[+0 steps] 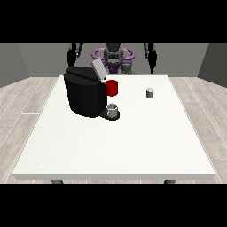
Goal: Insert the coffee pod into the coffee machine and close the lid
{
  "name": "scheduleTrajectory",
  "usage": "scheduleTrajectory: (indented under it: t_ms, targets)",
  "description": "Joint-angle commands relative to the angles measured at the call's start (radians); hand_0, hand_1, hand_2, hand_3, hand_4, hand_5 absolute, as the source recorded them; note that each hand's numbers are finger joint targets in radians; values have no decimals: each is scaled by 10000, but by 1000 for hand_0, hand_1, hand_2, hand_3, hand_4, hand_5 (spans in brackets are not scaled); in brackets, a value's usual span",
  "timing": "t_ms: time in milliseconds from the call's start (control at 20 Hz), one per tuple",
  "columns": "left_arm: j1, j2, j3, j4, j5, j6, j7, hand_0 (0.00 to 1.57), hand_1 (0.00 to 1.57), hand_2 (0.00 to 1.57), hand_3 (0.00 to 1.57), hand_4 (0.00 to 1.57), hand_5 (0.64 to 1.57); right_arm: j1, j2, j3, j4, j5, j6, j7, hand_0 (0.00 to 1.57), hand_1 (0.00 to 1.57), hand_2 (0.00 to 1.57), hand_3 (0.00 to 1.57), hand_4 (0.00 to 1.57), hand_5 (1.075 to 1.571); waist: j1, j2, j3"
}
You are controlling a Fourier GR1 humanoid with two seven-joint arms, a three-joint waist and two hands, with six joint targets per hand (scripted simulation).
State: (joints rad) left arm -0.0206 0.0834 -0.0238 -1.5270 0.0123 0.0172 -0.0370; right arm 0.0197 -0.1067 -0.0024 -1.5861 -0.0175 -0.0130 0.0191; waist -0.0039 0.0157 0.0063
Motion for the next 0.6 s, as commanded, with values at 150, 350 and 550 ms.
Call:
scheduleTrajectory:
  t_ms: [150,350,550]
  targets:
    - [482,698,167,-462,271,-1152,-288,0,0,0,0,0,1571,119,136,113,166,50,92,656,0,0,0,0,128,1571,237,-790,-64]
    - [283,1777,538,-62,-627,-1188,-1235,0,0,0,0,0,1571,351,672,-543,224,-63,-707,-1121,0,0,0,0,109,1571,-325,-572,-55]
    - [-708,2383,1314,989,-204,-1764,-764,0,0,0,0,0,1571,-137,856,-397,247,82,-833,-1538,0,0,0,0,145,1571,-574,182,-62]
